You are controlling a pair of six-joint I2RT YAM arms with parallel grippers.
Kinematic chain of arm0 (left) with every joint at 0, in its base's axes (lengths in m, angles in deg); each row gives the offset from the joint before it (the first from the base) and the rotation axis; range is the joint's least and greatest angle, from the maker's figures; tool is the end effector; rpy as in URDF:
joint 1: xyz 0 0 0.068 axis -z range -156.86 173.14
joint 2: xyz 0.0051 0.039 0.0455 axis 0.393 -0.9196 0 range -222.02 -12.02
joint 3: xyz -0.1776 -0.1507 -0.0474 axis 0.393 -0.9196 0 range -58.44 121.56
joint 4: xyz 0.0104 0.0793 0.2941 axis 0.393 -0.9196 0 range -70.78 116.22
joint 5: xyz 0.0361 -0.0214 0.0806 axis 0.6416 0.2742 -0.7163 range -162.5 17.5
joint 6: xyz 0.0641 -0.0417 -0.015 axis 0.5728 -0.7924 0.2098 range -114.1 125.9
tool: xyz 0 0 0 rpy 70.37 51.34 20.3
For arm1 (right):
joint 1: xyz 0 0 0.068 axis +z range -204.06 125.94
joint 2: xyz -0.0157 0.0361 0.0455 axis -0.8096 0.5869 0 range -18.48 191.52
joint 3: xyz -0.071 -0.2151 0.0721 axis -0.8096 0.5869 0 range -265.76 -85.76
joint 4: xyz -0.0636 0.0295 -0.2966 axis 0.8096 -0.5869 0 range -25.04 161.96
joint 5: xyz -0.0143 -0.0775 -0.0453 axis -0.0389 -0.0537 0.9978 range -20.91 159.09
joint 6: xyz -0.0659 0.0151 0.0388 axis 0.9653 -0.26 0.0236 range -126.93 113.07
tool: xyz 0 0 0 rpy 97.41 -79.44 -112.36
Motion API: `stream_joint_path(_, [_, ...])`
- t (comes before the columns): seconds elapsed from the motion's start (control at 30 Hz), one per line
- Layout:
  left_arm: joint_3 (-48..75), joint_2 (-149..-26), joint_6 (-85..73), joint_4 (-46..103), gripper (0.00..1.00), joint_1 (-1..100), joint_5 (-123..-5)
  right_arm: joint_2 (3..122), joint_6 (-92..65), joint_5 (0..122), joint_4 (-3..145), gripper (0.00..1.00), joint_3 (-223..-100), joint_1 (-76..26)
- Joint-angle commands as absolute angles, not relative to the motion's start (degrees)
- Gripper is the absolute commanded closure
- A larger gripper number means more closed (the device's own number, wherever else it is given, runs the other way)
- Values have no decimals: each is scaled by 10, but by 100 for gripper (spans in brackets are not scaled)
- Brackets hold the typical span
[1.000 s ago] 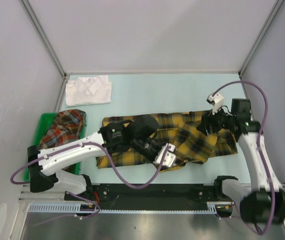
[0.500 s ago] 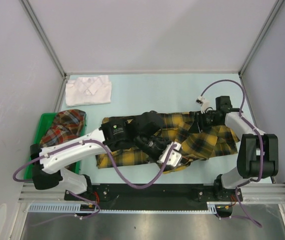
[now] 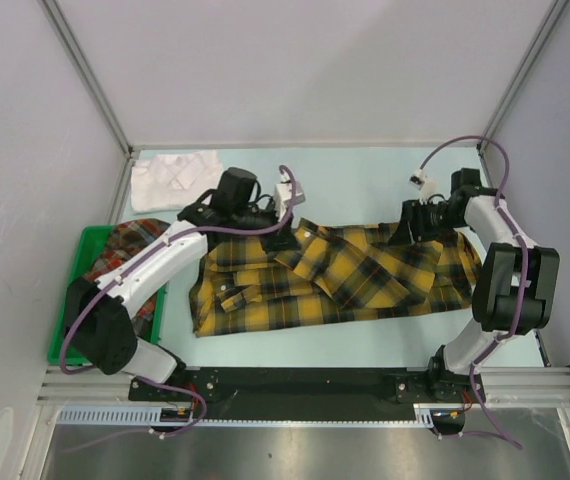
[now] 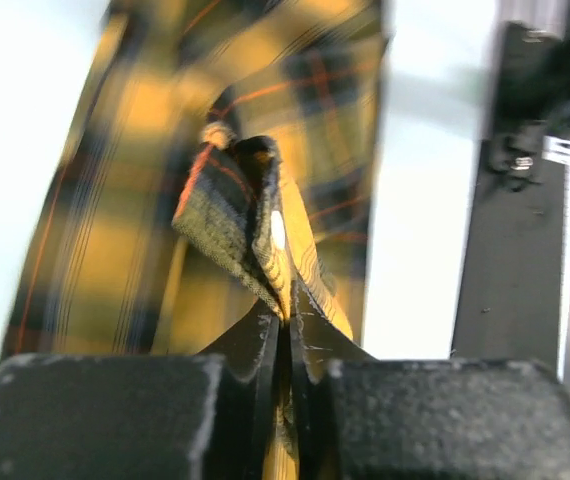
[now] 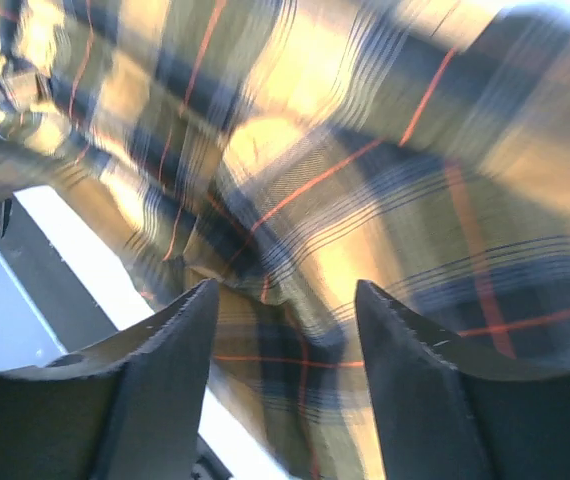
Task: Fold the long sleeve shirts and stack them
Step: Fold the shirt
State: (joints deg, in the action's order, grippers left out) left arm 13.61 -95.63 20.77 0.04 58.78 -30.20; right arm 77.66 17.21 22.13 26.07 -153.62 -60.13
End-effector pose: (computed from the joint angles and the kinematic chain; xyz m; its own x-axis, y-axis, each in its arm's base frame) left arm 0.2901 -0.2631 0.2647 -0.2590 0.4192 -0.8702 0.9623 0.1896 -0.1950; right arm 0.3645 0.0102 0.1398 -0.8215 -0.1933 -0.5365 -0.5062 0.6802 0.5302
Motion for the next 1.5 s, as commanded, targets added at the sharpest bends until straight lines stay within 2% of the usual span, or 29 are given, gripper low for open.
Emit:
stream_joint_path(0.0, [70, -953, 164, 44, 89, 509, -278, 792, 211, 226, 184, 34, -1592, -613])
stream_joint_path(0.27, [-30, -974, 198, 35, 87, 382, -283, 827, 260, 246, 113, 28, -1626, -629])
stream_joint_path(0.47, [-59, -998, 190, 36, 89, 338, -275, 842, 278, 276, 100, 30, -1648, -629])
stream_joint_path(0.53, [-55, -1003, 193, 35, 82, 332, -268, 845, 279, 282, 96, 30, -1656, -629])
stream_joint_path(0.57, [-53, -1007, 194, 36, 70, 332, -266, 846, 277, 283, 96, 30, -1660, -629])
stream_joint_path(0.63, [-40, -1018, 199, 42, 57, 332, -264, 850, 279, 288, 94, 30, -1667, -628])
stream_joint_path(0.77, [-5, -1061, 194, 32, 51, 332, -257, 855, 274, 295, 89, 31, -1674, -626])
stream_joint_path(1.2, [46, -1176, 158, 49, 48, 344, -250, 867, 253, 345, 122, 32, -1649, -613])
stream_joint_path(1.47, [38, -1181, 129, 93, 58, 352, -229, 909, 244, 351, 139, 33, -1637, -610])
